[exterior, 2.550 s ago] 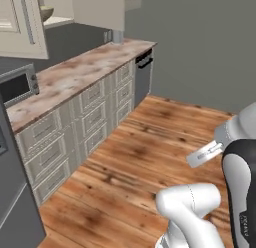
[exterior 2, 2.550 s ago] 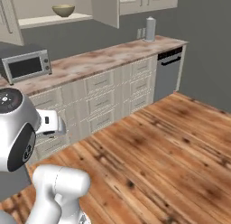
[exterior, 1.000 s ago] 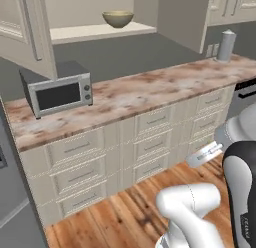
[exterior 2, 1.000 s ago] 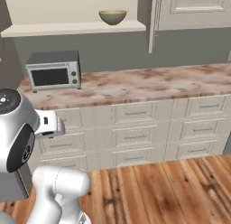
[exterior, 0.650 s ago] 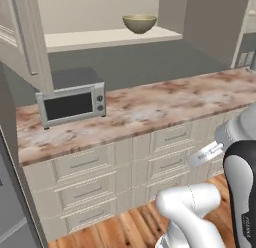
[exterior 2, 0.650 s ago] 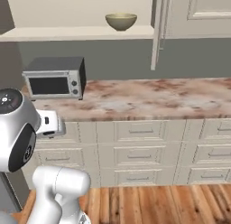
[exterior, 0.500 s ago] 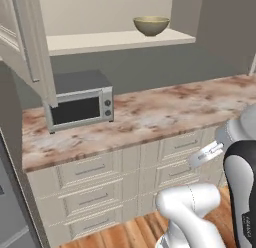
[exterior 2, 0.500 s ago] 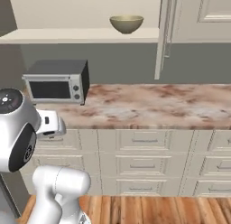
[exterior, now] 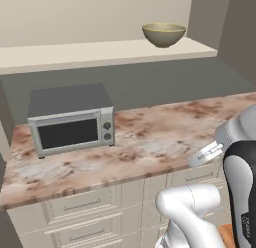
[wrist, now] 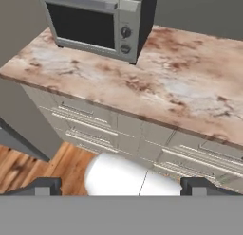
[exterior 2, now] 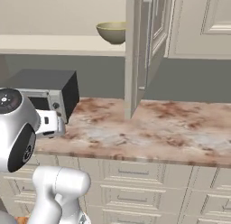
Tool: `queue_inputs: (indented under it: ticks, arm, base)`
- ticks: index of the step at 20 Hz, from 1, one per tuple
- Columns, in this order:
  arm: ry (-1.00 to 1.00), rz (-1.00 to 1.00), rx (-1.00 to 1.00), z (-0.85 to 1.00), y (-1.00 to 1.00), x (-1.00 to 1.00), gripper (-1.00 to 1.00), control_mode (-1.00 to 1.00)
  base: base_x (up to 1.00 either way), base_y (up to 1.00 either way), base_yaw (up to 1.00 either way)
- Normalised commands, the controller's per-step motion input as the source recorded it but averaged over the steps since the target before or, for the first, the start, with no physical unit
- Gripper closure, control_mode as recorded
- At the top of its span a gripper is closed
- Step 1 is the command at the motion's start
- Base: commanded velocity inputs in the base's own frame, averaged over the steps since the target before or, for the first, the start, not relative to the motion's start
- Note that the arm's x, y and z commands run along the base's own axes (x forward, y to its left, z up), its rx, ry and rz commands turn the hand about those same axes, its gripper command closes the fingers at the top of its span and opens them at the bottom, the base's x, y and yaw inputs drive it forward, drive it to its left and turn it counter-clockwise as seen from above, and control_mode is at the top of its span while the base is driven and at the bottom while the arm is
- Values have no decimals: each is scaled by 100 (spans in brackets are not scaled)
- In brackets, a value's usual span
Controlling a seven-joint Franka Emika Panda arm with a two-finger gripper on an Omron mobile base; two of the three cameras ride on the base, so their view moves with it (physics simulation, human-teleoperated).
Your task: Move the bowls from the cabinet to the plates on the dining table.
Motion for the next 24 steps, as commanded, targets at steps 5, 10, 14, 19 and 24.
queue_inputs:
  ticks: [5,10,14,19,24]
  arm:
    - [0,0,0,0,0,0,-100,100]
    - [0,0,0,0,0,0,-100,100]
    - [0,0,0,0,0,0,-100,100]
    - [0,0,0,0,0,0,-100,100]
    - [0,0,0,0,0,0,-100,100]
  base:
    - [95,-9,1]
    - [71,0,0]
    - [0,0,0]
    - [0,0,0]
    - [0,0,0]
